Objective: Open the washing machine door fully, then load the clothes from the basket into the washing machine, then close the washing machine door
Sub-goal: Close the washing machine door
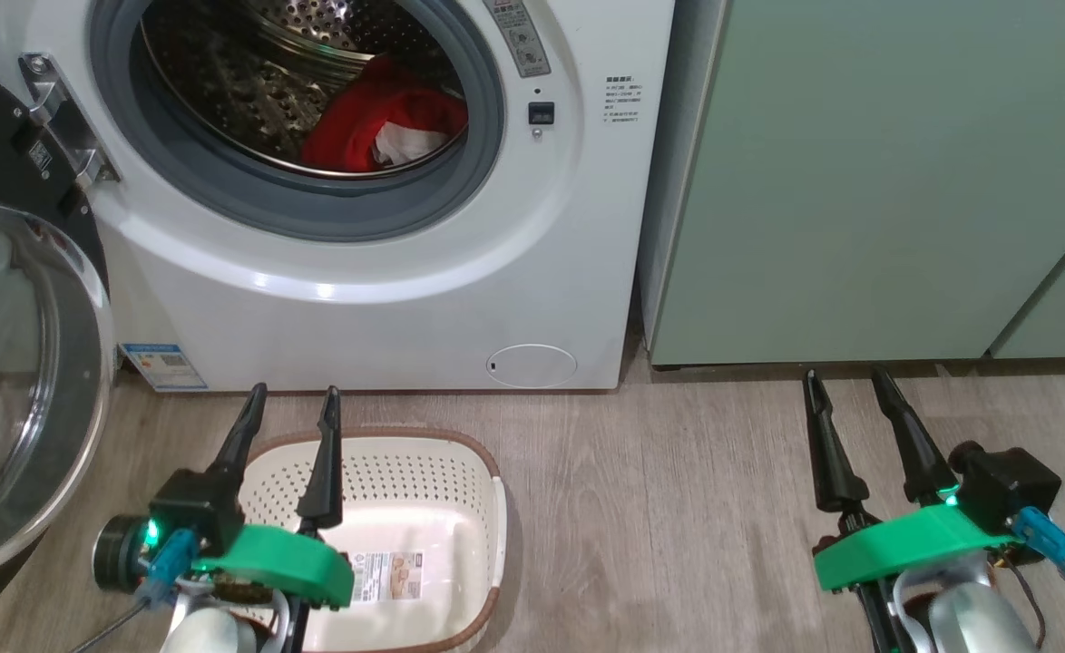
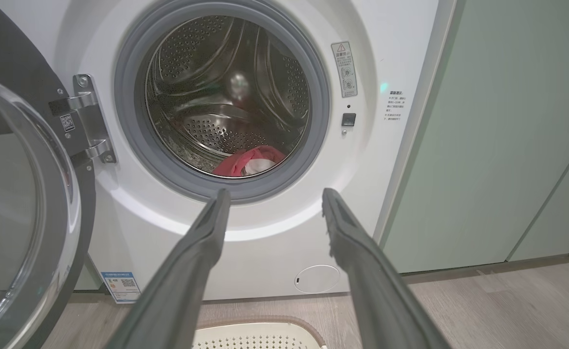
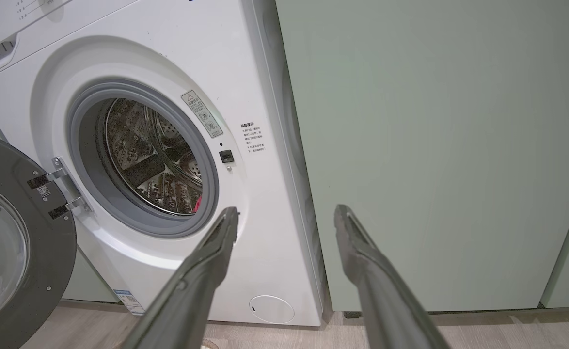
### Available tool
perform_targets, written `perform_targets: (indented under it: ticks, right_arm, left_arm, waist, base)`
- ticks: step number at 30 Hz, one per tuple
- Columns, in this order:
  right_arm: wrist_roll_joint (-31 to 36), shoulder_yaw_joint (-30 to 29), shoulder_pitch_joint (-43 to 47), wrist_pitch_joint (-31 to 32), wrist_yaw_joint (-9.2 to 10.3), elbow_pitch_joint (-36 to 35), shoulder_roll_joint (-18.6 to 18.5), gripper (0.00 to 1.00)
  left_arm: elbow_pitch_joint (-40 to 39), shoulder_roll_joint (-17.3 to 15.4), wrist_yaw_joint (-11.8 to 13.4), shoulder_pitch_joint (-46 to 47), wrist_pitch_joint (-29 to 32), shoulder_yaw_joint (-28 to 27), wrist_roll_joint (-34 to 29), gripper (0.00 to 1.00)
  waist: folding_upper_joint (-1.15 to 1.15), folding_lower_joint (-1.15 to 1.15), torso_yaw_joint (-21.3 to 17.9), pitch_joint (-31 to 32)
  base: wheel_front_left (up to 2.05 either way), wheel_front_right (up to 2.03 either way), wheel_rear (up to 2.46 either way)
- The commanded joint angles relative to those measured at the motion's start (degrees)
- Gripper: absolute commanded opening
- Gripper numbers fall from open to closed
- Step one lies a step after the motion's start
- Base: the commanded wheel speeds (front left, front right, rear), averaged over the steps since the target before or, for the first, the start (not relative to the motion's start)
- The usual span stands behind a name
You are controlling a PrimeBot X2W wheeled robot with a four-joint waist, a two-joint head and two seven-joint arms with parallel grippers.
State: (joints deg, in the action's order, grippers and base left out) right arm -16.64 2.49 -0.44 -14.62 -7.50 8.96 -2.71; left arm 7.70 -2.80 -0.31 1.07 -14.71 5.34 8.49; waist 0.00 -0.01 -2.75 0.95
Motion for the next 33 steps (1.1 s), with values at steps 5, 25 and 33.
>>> perform_targets:
  ticks: [5, 25, 33]
  right_arm:
    - [-0.03, 1.52, -2.14, -0.38, 0.01, -1.94, -0.17, 1.00]
    - [0.14, 1.49, -2.41, -0.38, 0.01, -1.79, -0.17, 1.00]
    - [0.39, 1.51, -2.31, -0.38, 0.01, -1.80, -0.17, 1.00]
  left_arm:
    - [-2.48, -0.09, 0.34, 2.03, -0.29, -1.84, 0.30, 1.00]
    - [-2.04, -0.08, -0.08, 2.28, -0.29, -1.76, 2.17, 1.00]
    - [-1.95, -0.08, -0.38, 2.46, -0.29, -1.51, 2.49, 1.00]
  waist:
    - [0.00, 0.01, 0.02, 0.02]
    - [0.00, 0.01, -0.13, -0.03]
    - [0.00, 0.01, -0.01, -0.20]
  base:
    - [0.00, 0.00, 0.00]
    - [0.00, 0.00, 0.00]
    - [0.00, 0.00, 0.00]
